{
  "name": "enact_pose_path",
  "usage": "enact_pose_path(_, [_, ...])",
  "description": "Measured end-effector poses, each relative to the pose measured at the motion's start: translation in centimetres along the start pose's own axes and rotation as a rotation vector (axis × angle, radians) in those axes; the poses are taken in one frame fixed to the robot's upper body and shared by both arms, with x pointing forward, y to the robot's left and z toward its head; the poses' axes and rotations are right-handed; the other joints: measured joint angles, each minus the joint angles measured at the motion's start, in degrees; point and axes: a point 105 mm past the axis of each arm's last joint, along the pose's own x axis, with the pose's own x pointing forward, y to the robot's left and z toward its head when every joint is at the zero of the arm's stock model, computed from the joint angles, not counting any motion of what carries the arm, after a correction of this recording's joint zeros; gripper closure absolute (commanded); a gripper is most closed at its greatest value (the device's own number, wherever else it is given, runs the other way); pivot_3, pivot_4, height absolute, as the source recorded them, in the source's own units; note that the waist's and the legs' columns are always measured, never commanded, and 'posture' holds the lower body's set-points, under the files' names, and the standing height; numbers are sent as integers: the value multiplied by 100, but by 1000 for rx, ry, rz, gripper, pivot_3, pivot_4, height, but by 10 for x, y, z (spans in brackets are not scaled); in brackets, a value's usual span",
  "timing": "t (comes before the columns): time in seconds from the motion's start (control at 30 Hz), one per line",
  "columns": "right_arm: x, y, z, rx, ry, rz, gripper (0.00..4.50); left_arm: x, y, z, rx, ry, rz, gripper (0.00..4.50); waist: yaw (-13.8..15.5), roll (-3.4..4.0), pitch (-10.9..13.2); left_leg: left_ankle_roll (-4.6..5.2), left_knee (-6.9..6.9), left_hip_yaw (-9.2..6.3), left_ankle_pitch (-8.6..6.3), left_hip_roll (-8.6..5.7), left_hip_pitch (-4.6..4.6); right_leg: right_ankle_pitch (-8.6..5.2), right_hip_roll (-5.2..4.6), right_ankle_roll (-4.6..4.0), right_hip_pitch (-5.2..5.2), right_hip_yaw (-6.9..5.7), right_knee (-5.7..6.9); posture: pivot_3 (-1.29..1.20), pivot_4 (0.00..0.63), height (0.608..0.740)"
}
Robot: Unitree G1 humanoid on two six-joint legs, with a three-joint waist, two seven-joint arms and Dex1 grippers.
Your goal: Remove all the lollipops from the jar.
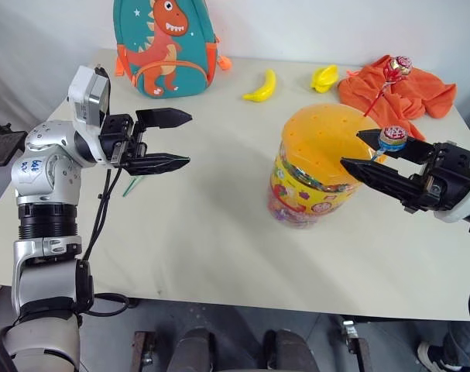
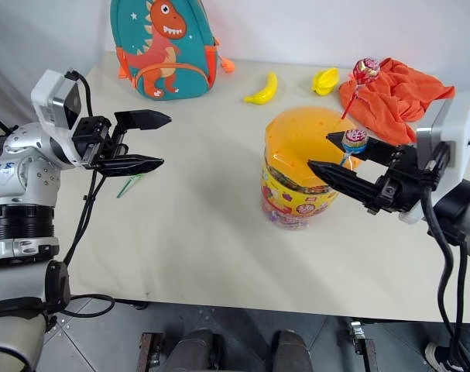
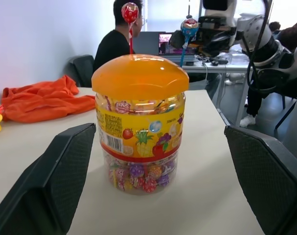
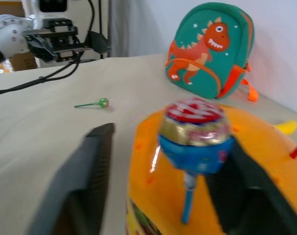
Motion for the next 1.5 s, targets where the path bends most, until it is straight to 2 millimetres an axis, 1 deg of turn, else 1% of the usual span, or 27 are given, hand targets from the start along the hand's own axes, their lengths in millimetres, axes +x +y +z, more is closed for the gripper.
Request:
enact_pose_path(0.1, [0, -5, -1, 4, 8, -15, 3998, -1, -1, -2, -7, -5, 1, 0, 1, 0, 0, 0, 0, 1, 0, 0, 0, 0, 0, 0, 0, 0, 0, 0, 150, 740])
enact_pose_path(0.13, [0, -7, -2, 6, 10, -19, 4412, -1, -1, -1, -7, -10, -1, 0, 4, 0, 0, 0, 0, 1, 0, 0, -1, 0, 0, 0, 0, 0, 0, 0, 150, 740])
enact_pose_path(0.2, [1, -7, -2, 6, 9, -14, 4465, -1, -1, -1, -6, -17, -3, 0, 5, 0, 0, 0, 0, 0, 0, 0, 0, 0, 0, 0, 0, 0, 0, 0, 150, 740])
enact_pose_path(0.33, [4, -14, 15, -38, -29, -23, 4465, -4, 0, -1, 0, -1, 5, 0, -9, 0, 0, 0, 0, -1, 0, 1, 1, 0, -1, 0, -2, 0, -3, 0, 150, 740])
enact_pose_path(0.43, [2, -25, 28, -62, -51, -71, 4465, -6, -1, 1, 10, 0, 9, 0, 4, 0, 0, 0, 1, 0, 0, 0, 0, 0, -1, 0, -1, 1, -2, 0, 150, 740])
enact_pose_path(0.5, [-4, -33, 35, -70, -54, -120, 4465, -8, -1, 2, 13, 1, 11, 0, 11, 0, 0, 1, 0, 0, 0, 0, -1, 0, -1, 0, -1, 1, -2, 0, 150, 740])
enact_pose_path(0.57, [-14, -45, 42, -74, -42, -187, 4465, -11, -1, 4, 18, 8, 17, 0, 13, 0, 0, 1, -1, 3, -1, -1, -2, 0, -2, 0, -1, 0, -2, 0, 150, 740])
enact_pose_path(0.63, [-30, -59, 46, -60, -34, -273, 4465, -12, -1, 7, 21, -3, 16, 0, 18, 0, 0, 2, -2, 3, -1, -2, -3, 0, -2, 0, 0, 0, -2, 0, 150, 740])
enact_pose_path(0.67, [-39, -65, 43, -50, -5, -313, 4465, -13, -2, 8, 22, -7, 14, 0, 27, 0, 0, 2, -2, 1, -1, -2, -3, 0, -2, 0, 1, 0, -2, 0, 150, 740])
enact_pose_path(0.77, [-66, -81, 29, 1, 78, -418, 4465, -14, -2, 10, 26, -12, 14, 0, 19, -3, -2, 3, -1, 8, -2, -3, -3, 0, -2, 0, 1, 2, -2, 0, 150, 740])
enact_pose_path(0.83, [-80, -86, 14, 49, 151, -465, 4465, -14, -2, 10, 26, -12, 12, 0, 18, -3, -2, 3, -3, 9, -2, -2, -2, 0, -2, 0, 1, 2, -2, 0, 150, 740])
enact_pose_path(0.9, [-102, -95, -19, 128, 332, -554, 4465, -13, -2, 10, 26, -12, 11, 0, 15, -5, -3, 3, -2, 12, -2, -2, -3, 0, -2, 0, 1, 3, -3, 0, 150, 740])
enact_pose_path(0.93, [-110, -97, -32, 153, 397, -586, 4465, -13, -2, 10, 25, -11, 10, 0, 16, -5, -3, 4, -2, 14, -2, -2, -2, 0, -2, 0, 1, 5, -3, 0, 150, 740])
enact_pose_path(0.97, [-119, -99, -51, 188, 482, -620, 4465, -13, -3, 10, 24, -11, 9, 0, 14, -5, -3, 4, -2, 14, -2, -2, -2, 0, -2, 0, 1, 5, -3, 0, 150, 740])
enact_pose_path(1.03, [-128, -99, -83, 235, 610, -649, 4465, -12, -3, 9, 21, -13, 3, 0, 2, -5, -3, 4, -3, 14, -2, -1, -1, 0, -2, 0, -1, 6, -3, 0, 150, 740])
enact_pose_path(1.13, [-133, -98, -117, 287, 708, -696, 4465, -9, -3, 9, 21, -14, -7, 0, -6, -5, -3, 4, -2, 13, -2, 0, -1, 0, -2, 0, -2, 6, -4, 0, 150, 740])
enact_pose_path(1.2, [-141, -103, -139, 321, 766, -765, 4465, -8, -3, 10, 23, -18, -14, 0, -10, -4, -3, 4, -2, 12, -2, -1, -1, 0, -2, 0, -3, 6, -4, 0, 150, 740])
enact_pose_path(1.27, [-150, -104, -156, 353, 813, -815, 4465, -8, -3, 10, 24, -18, -14, 0, 5, -3, -4, 4, -2, 13, -2, -2, -2, 0, -3, 0, -3, 5, -4, 0, 150, 740])
enact_pose_path(1.37, [-155, -106, -167, 369, 846, -850, 4465, -8, -3, 11, 25, -19, -15, 0, 5, -2, -4, 4, -3, 13, -2, -2, -2, 0, -3, 0, -3, 6, -4, 0, 150, 740])
enact_pose_path(1.43, [-158, -108, -168, 365, 854, -872, 3901, -8, -4, 11, 26, -19, -18, 0, 4, -2, -5, 4, -3, 13, -2, -2, -2, 0, -3, 0, -3, 5, -4, 0, 150, 740])
enact_pose_path(1.5, [-154, -105, -169, 379, 849, -847, 3355, -8, -5, 12, 26, -17, -21, 0, -3, -1, -5, 4, -3, 13, -2, 0, -1, 0, -2, 0, -3, 5, -4, 0, 150, 740])
